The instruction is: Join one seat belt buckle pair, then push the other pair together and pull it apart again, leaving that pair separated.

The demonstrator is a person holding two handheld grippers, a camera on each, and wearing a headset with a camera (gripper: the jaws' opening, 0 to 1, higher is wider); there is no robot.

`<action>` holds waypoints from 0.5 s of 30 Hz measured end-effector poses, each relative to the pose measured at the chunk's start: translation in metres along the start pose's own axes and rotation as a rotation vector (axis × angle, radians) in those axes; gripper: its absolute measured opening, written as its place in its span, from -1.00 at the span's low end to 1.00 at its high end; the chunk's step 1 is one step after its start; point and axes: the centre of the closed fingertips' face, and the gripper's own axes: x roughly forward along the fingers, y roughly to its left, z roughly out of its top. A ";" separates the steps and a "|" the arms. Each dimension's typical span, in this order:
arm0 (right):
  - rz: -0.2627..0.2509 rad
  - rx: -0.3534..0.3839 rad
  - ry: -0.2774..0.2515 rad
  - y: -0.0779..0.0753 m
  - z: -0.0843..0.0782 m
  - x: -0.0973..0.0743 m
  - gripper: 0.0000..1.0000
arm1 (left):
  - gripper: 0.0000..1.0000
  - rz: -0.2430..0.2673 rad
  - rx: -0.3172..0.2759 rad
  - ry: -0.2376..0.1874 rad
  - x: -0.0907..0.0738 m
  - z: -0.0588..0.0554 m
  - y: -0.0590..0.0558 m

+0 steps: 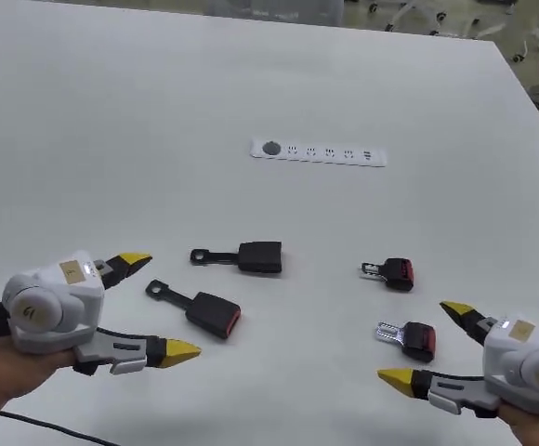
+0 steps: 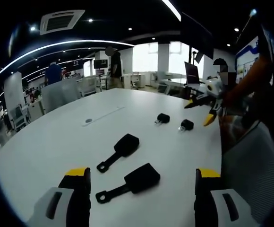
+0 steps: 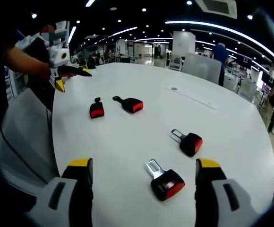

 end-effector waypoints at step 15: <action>0.067 -0.012 0.068 -0.017 -0.019 0.012 0.73 | 0.76 -0.084 0.067 0.075 0.028 -0.007 0.005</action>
